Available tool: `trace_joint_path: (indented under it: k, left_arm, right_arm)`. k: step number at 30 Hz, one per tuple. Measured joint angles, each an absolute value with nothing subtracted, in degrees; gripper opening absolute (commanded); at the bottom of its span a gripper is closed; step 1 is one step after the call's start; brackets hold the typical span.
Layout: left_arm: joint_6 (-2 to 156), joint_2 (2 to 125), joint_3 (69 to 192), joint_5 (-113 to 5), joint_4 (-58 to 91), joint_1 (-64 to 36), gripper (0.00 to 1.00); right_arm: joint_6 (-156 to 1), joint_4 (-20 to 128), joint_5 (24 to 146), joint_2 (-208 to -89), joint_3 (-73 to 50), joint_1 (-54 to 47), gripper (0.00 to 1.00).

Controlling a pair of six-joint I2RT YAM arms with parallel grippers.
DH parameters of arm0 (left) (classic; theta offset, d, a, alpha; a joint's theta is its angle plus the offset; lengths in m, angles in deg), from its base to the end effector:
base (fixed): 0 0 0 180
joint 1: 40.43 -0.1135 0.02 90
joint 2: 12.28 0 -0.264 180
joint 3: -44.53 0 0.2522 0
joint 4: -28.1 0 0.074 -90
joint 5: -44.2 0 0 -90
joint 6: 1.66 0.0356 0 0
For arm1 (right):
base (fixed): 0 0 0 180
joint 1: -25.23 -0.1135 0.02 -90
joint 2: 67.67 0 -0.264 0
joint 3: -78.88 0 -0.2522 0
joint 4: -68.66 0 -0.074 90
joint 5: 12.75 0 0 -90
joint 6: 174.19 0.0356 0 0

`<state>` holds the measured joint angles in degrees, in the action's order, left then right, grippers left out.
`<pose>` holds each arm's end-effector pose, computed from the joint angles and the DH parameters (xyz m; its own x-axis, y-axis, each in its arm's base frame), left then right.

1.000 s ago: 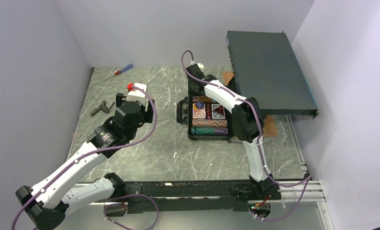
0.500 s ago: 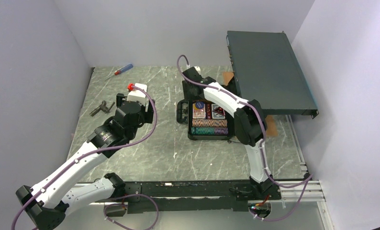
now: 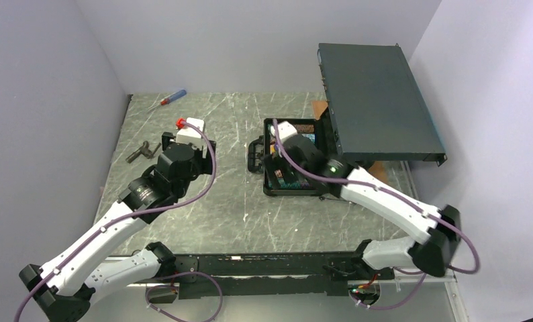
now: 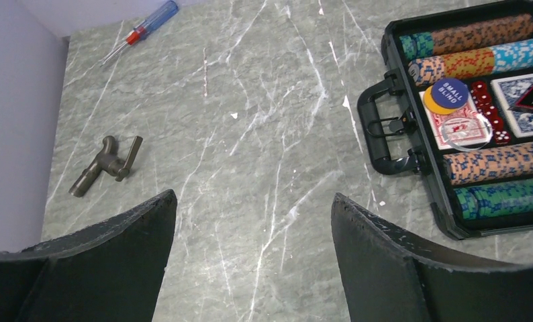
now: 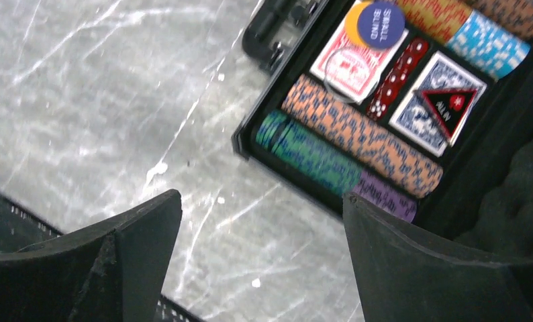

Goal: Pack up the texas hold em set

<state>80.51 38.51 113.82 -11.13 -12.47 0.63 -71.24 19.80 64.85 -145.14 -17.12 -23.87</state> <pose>0.1550 -0.1082 0.3593 -0.3001 0.1128 -0.9472 0.1028 0.9910 0.0855 0.1981 0.2170 0.3266 -0.5718 -0.3259 -0.7529 -0.5193 0.8542 0.0247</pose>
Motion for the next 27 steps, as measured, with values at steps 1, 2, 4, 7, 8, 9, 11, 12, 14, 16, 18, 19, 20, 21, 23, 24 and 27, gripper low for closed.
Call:
trace_joint_path:
  k: [1,2,4,7,8,9,11,12,14,16,18,19,20,21,23,24,27]
  left_arm:
    - [80.31,38.09,113.82,-11.37,-12.60,0.63,0.87]
    - [80.11,37.70,113.82,-11.56,-12.71,0.63,0.87]
    - [79.83,36.87,113.82,-12.18,-12.89,0.63,0.87]
    - [79.35,35.95,113.82,-13.33,-12.93,0.63,0.87]
    - [79.07,35.77,113.82,-13.79,-12.95,0.63,0.87]
    - [78.89,35.64,113.82,-14.21,-12.93,0.63,0.87]
    - [78.37,35.42,113.82,-14.95,-13.04,0.63,0.87]
    - [78.26,35.34,113.82,-15.15,-13.06,0.63,0.87]
    - [78.02,34.96,113.82,-15.78,-13.17,0.63,0.87]
    - [77.93,34.42,113.82,-16.22,-13.17,0.63,0.87]
    - [77.84,33.85,113.82,-16.61,-13.19,0.63,0.87]
    - [77.73,33.57,113.82,-16.70,-13.21,0.63,0.87]
    - [77.62,33.35,113.82,-16.72,-13.26,0.63,0.87]
    - [77.51,33.13,113.82,-16.94,-13.34,0.60,0.87]
    - [77.43,32.76,113.82,-17.27,-13.37,0.60,0.87]
    - [77.23,32.63,113.82,-17.49,-13.37,0.63,0.87]
    - [76.92,32.52,113.82,-17.73,-13.37,0.60,0.87]
  right_arm:
    - [-71.13,20.11,64.74,-141.95,-20.05,-24.84,0.91]
    - [-70.73,20.74,64.54,-139.46,-22.46,-25.47,0.91]
    - [-69.31,22.80,63.95,-133.29,-28.56,-26.82,0.91]
    - [-66.21,26.29,62.90,-123.92,-36.40,-27.94,0.90]
    - [-64.79,26.95,61.75,-120.64,-38.26,-28.01,0.90]
    - [-63.28,27.19,60.39,-118.04,-39.29,-28.05,0.89]
    - [-59.96,27.56,56.54,-114.06,-40.16,-28.05,0.88]
    - [-58.38,27.52,54.82,-113.16,-40.25,-28.05,0.88]
    - [-53.79,26.27,49.33,-112.24,-40.27,-28.03,0.93]
    - [-48.18,22.75,44.04,-112.46,-40.12,-28.03,0.93]
    - [-40.72,16.42,38.49,-113.42,-40.01,-28.01,0.93]
    - [-36.46,12.74,36.17,-114.17,-40.01,-28.01,0.93]
    - [-32.18,8.96,34.14,-114.65,-40.03,-28.01,0.93]
    - [-28.16,5.60,32.41,-114.63,-40.16,-28.01,0.93]
    - [-21.29,0.59,29.64,-113.14,-40.60,-27.83,0.94]
    - [-17.75,-1.75,28.26,-111.68,-41.10,-27.61,0.98]
    - [-11.33,-6.36,24.50,-106.78,-42.96,-26.34,0.99]
